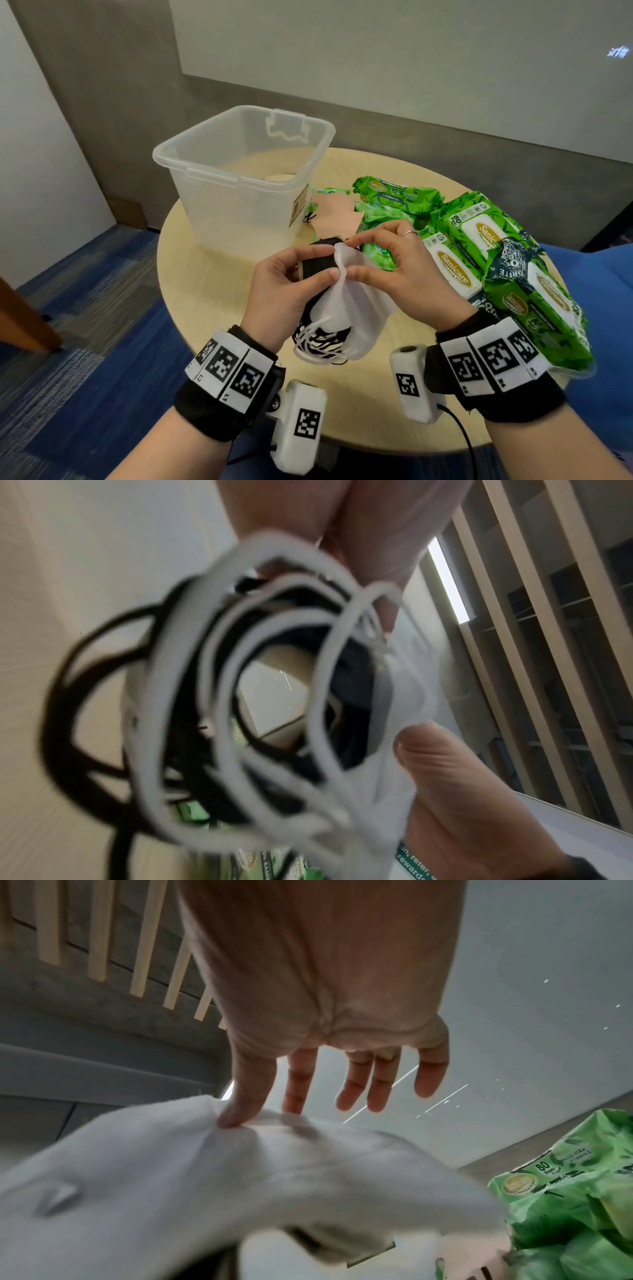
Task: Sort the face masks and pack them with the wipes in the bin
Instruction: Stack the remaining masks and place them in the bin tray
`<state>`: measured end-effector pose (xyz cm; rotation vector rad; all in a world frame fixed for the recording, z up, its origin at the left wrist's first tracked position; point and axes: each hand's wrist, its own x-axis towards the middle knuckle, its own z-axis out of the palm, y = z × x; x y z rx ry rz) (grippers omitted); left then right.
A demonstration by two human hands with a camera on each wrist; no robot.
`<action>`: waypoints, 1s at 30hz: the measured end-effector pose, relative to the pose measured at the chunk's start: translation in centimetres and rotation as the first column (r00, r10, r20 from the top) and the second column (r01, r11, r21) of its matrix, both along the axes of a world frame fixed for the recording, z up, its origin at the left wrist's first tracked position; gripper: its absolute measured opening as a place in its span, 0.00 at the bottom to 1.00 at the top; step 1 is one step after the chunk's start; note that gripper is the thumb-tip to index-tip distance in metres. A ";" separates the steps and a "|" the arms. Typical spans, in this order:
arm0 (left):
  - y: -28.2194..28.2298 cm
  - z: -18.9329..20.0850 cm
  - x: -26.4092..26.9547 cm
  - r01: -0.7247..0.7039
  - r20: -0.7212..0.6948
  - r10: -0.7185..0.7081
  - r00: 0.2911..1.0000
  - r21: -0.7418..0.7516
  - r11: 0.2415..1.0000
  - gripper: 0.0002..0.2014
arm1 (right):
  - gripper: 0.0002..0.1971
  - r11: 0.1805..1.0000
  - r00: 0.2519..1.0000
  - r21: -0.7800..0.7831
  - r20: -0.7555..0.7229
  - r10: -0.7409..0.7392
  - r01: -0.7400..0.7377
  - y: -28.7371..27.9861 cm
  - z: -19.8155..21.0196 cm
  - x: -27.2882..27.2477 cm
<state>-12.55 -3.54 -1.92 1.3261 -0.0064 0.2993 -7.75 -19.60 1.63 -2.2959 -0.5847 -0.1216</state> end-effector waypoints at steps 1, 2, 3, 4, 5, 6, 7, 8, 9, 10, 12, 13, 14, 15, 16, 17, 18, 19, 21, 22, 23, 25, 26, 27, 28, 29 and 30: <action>0.0 0.0 -0.1 0.003 -0.001 -0.003 1.000 0.003 1.000 0.12 | 0.16 1.000 1.000 -0.010 -0.004 0.011 -0.011 0.0 0.0 0.1; 0.0 0.1 -0.1 0.009 0.001 -0.009 1.000 0.005 1.000 0.12 | 0.15 1.000 1.000 -0.015 -0.010 0.026 -0.027 0.0 0.1 0.2; 0.0 0.2 -0.2 0.017 0.000 -0.017 1.000 0.006 1.000 0.14 | 0.15 0.999 0.999 -0.015 -0.025 0.048 -0.048 0.0 0.1 0.3; 0.0 0.1 -0.2 0.026 -0.005 -0.026 1.000 0.004 1.000 0.15 | 0.14 0.997 0.996 -0.008 -0.044 0.072 -0.072 0.0 0.0 0.4; 0.0 0.1 -0.2 0.036 -0.011 -0.035 0.999 0.003 0.999 0.17 | 0.14 0.996 0.994 0.006 -0.061 0.092 -0.092 0.0 0.0 0.5; 0.0 0.0 -0.1 0.040 -0.015 -0.040 0.999 0.007 0.999 0.16 | 0.14 0.994 0.991 0.032 -0.073 0.108 -0.106 0.0 -0.1 0.5; 0.0 0.0 -0.1 0.046 -0.015 -0.046 0.999 0.020 0.999 0.15 | 0.13 0.991 0.991 0.074 -0.076 0.114 -0.109 0.0 -0.2 0.5; 0.0 -0.2 0.0 0.051 -0.017 -0.050 0.999 0.036 0.998 0.14 | 0.14 0.988 0.992 0.116 -0.065 0.108 -0.100 0.0 -0.3 0.4; 0.0 -0.2 0.1 0.058 -0.021 -0.057 0.998 0.039 0.998 0.14 | 0.14 0.986 0.996 0.146 -0.029 0.088 -0.083 -0.1 -0.3 0.4; 0.0 -0.2 0.2 0.063 -0.025 -0.063 0.998 0.021 0.998 0.13 | 0.15 0.985 0.998 0.158 0.025 0.064 -0.067 -0.3 -0.3 0.3; 0.0 -0.1 0.2 0.085 -0.026 -0.085 0.996 -0.033 0.996 0.14 | 0.15 0.988 0.991 0.134 0.119 0.062 -0.078 -0.5 0.3 0.1; 0.0 -0.1 0.2 0.105 -0.025 -0.106 0.994 -0.042 0.994 0.14 | 0.15 0.988 0.985 0.101 0.143 0.099 -0.114 -0.4 0.7 0.0; 0.0 -0.1 0.2 0.126 -0.020 -0.126 0.992 -0.029 0.992 0.15 | 0.13 0.985 0.978 0.062 0.145 0.152 -0.163 -0.3 1.1 -0.2; 0.0 -0.2 0.2 0.139 -0.011 -0.139 0.990 -0.002 0.990 0.17 | 0.12 0.978 0.971 0.026 0.130 0.201 -0.206 -0.2 1.5 -0.3; -0.1 -0.3 0.2 0.144 0.004 -0.144 0.990 0.036 0.989 0.19 | 0.10 0.972 0.966 -0.014 0.112 0.233 -0.233 0.0 1.7 -0.4; -0.2 -0.4 0.1 0.148 0.017 -0.150 0.989 0.081 0.986 0.20 | 0.09 0.967 0.962 -0.069 0.108 0.251 -0.244 0.3 2.0 -0.4; -0.3 -0.6 0.1 0.157 0.028 -0.161 0.986 0.120 0.980 0.21 | 0.09 0.960 0.958 -0.131 0.115 0.263 -0.248 0.5 2.2 -0.3; -0.4 -0.7 0.0 0.173 0.044 -0.180 0.983 0.139 0.975 0.20 | 0.10 0.952 0.954 -0.173 0.125 0.274 -0.251 0.7 2.3 -0.2; -0.4 -0.8 -0.2 0.196 0.072 -0.208 0.975 0.148 0.969 0.20 | 0.16 0.952 0.953 -0.171 0.126 0.276 -0.253 1.0 2.5 0.1; -0.3 -0.8 -0.1 0.188 0.079 -0.202 0.976 0.159 0.969 0.19 | 0.20 0.957 0.957 -0.156 0.121 0.265 -0.245 1.1 2.5 0.2; -0.2 -0.9 -0.1 0.171 0.084 -0.188 0.979 0.178 0.969 0.19 | 0.22 0.961 0.961 -0.148 0.117 0.250 -0.232 1.2 2.6 0.3; -0.1 -1.0 0.0 0.151 0.092 -0.173 0.981 0.208 0.966 0.15 | 0.26 0.970 0.971 -0.134 0.101 0.217 -0.203 1.2 2.7 0.5; -0.1 -1.1 0.0 0.147 0.099 -0.171 0.980 0.213 0.966 0.13 | 0.27 0.974 0.975 -0.124 0.091 0.204 -0.192 1.2 2.7 0.6; 0.0 -1.2 0.1 0.143 0.109 -0.170 0.979 0.220 0.965 0.12 | 0.27 0.977 0.978 -0.116 0.088 0.190 -0.180 1.1 2.6 0.6; 0.0 -1.2 0.1 0.138 0.118 -0.168 0.979 0.229 0.964 0.12 | 0.28 0.980 0.980 -0.109 0.091 0.178 -0.167 1.1 2.5 0.7; 0.0 -1.3 0.1 0.135 0.125 -0.167 0.978 0.229 0.964 0.12 | 0.28 0.984 0.981 -0.094 0.103 0.163 -0.154 1.0 2.4 0.7; 0.0 -1.3 0.1 0.127 0.131 -0.159 0.979 0.222 0.967 0.12 | 0.29 0.988 0.983 -0.083 0.120 0.142 -0.132 0.9 2.1 0.8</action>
